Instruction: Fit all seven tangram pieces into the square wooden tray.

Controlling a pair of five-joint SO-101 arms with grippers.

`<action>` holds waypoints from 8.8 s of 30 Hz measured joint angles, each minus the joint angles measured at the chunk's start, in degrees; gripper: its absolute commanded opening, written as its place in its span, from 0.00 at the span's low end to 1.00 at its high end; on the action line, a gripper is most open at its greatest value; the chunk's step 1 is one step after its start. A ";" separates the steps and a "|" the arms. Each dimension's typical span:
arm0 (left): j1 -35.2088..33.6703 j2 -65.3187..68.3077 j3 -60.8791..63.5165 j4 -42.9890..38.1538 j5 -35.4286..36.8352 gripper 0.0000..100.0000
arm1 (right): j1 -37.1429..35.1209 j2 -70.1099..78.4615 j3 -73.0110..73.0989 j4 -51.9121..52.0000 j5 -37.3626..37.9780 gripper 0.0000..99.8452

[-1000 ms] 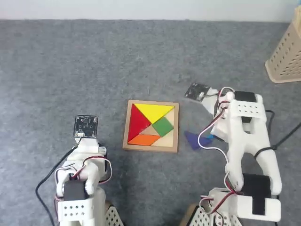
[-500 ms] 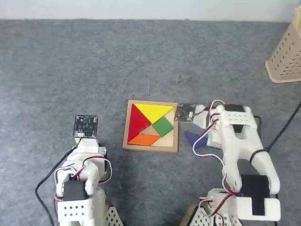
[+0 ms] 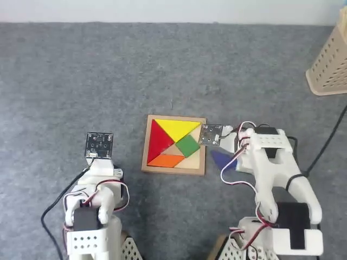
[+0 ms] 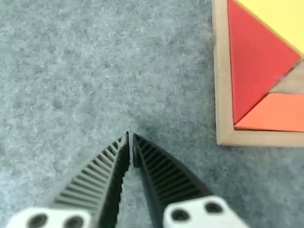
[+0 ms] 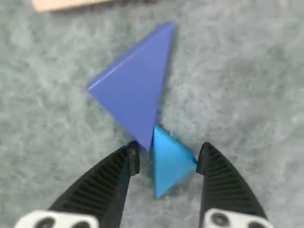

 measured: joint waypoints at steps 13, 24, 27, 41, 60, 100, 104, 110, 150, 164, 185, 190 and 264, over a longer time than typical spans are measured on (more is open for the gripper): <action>-0.09 0.00 0.00 0.00 0.00 0.01 | 4.57 3.16 -1.49 -0.18 1.05 0.23; 0.00 0.00 0.00 0.00 0.00 0.01 | 4.75 3.16 -1.58 -0.53 1.05 0.04; -0.09 0.00 0.00 0.00 0.00 0.01 | 4.84 3.16 -1.58 -0.62 -0.79 0.04; 0.00 0.00 0.00 0.00 0.00 0.01 | 4.92 3.25 -11.96 5.01 -15.82 0.03; 0.00 0.00 0.00 0.00 0.00 0.01 | -21.01 9.49 -31.30 11.69 -18.11 0.04; -0.09 0.00 0.00 0.00 0.00 0.01 | -18.20 25.76 -58.20 26.99 -51.69 0.01; -0.09 0.00 0.00 0.00 0.00 0.01 | -18.20 24.70 -50.64 21.19 -58.73 0.01; -0.09 0.00 0.00 0.00 0.00 0.01 | -18.20 11.96 -24.97 0.62 -61.36 0.01; -0.09 0.00 0.00 0.00 0.00 0.01 | -15.65 -5.54 3.60 -16.79 -71.47 0.01; -0.09 0.00 0.00 0.00 0.00 0.01 | -15.65 -5.54 3.60 -17.05 -71.65 0.01; -0.09 0.00 0.00 0.00 0.00 0.01 | -20.40 -1.85 -1.41 -18.81 -71.65 0.01; -0.09 0.00 0.00 0.00 0.00 0.01 | -20.22 4.84 -6.86 -18.02 -71.65 0.01; -0.09 0.00 0.00 0.00 0.00 0.01 | -26.73 15.12 -25.32 -8.26 -71.30 0.11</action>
